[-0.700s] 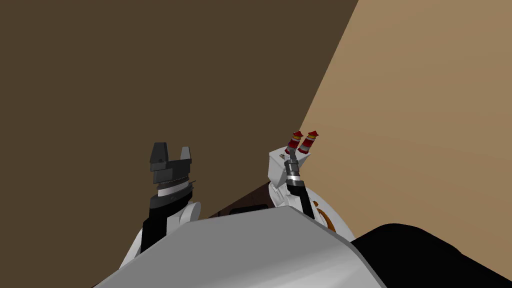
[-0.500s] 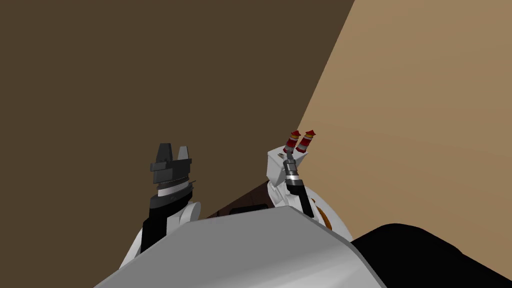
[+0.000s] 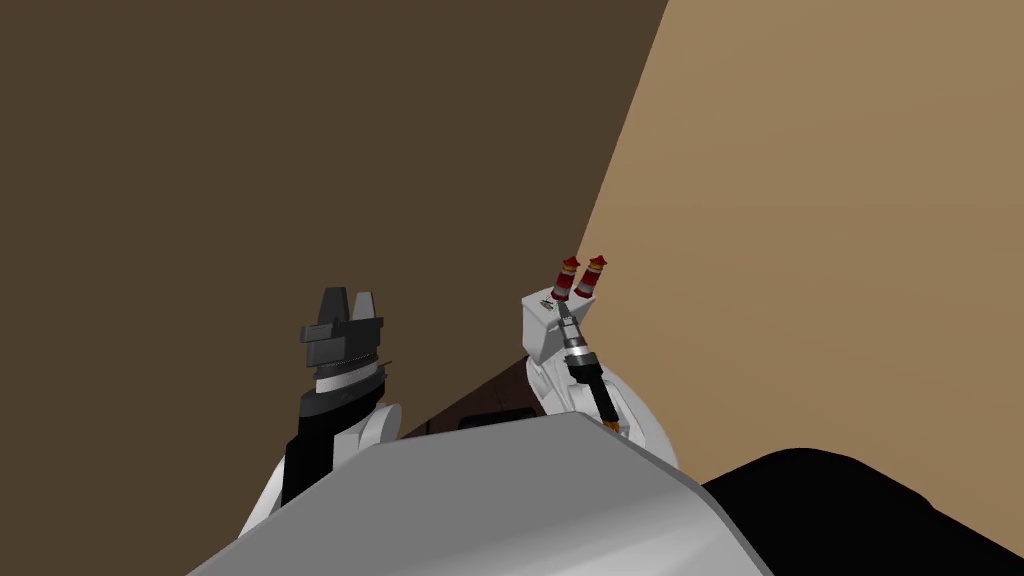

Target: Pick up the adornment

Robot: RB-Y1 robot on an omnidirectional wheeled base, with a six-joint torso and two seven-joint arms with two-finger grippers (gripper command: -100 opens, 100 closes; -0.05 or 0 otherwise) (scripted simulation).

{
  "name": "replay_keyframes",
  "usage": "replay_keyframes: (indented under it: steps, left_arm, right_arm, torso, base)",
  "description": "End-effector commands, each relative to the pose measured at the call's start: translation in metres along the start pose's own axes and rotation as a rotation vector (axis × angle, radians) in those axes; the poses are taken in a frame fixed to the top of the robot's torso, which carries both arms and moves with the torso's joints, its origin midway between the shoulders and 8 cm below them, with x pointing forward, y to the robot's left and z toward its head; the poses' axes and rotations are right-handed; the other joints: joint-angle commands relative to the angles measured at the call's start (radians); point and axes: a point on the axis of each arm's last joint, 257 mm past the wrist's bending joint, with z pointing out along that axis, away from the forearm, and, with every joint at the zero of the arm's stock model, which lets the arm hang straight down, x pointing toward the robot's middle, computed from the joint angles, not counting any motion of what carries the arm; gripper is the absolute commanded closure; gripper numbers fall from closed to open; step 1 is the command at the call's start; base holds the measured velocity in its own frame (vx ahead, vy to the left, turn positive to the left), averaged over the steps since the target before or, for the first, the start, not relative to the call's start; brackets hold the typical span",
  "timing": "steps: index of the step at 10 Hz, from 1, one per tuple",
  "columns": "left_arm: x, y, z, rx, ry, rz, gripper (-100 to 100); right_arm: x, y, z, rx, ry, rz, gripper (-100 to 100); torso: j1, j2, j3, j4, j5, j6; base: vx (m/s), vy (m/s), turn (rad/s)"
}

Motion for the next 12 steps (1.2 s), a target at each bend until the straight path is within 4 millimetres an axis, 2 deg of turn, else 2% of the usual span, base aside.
replay_keyframes:
  steps: [1, 2, 4, 5, 7, 10, 11, 12]
  left_arm:
    - [0.000, 0.000, 0.000, 0.000, 0.000, 0.000, 0]
    - [0.000, 0.000, 0.000, 0.000, 0.000, 0.000, 0]
    - [0.000, 0.000, 0.000, 0.000, 0.000, 0.000, 0]
    - [0.000, 0.000, 0.000, 0.000, 0.000, 0.000, 0]
    - [0.000, 0.000, 0.000, 0.000, 0.000, 0.000, 0]
    - [0.000, 0.000, 0.000, 0.000, 0.000, 0.000, 0]
    - [0.000, 0.000, 0.000, 0.000, 0.000, 0.000, 0]
    - [0.000, 0.000, 0.000, 0.000, 0.000, 0.000, 0]
  right_arm:
    - [0.017, -0.006, 0.010, -0.009, 0.046, -0.059, -100]
    - [0.018, -0.005, 0.010, -0.012, 0.049, -0.068, -100]
    - [0.039, -0.008, 0.021, -0.034, 0.109, -0.153, -100]
    - [0.040, -0.008, 0.021, -0.035, 0.112, -0.162, -100]
    - [0.061, -0.010, 0.033, -0.067, 0.173, -0.250, -100]
    - [0.075, -0.011, 0.039, -0.091, 0.213, -0.325, -100]
    - [0.087, -0.012, 0.045, -0.114, 0.246, -0.378, -100]
    - [0.087, -0.012, 0.045, -0.115, 0.248, -0.386, -100]
  torso:
    - [0.000, 0.000, 0.000, 0.000, 0.000, 0.000]
    - [0.001, 0.002, 0.001, 0.000, 0.000, 0.000]
    - [0.004, 0.000, 0.000, 0.000, 0.001, 0.000]
    - [0.001, -0.001, 0.000, 0.000, 0.000, 0.000]
    - [0.002, -0.002, -0.001, 0.000, 0.001, 0.000]
    - [0.003, -0.001, -0.001, 0.000, 0.001, 0.000]
    - [0.004, -0.002, -0.001, 0.000, 0.001, 0.000]
    - [0.004, -0.003, -0.002, 0.000, 0.001, 0.000]
  base:
    - [-0.139, -0.093, -0.189]
    - [-0.105, -0.054, -0.046]
    - [-0.090, -0.076, -0.141]
    - [-0.061, -0.082, -0.082]
    - [-0.084, -0.087, -0.183]
    - [-0.066, -0.067, -0.077]
    - [-0.049, -0.053, -0.140]
    - [-0.034, -0.044, -0.065]
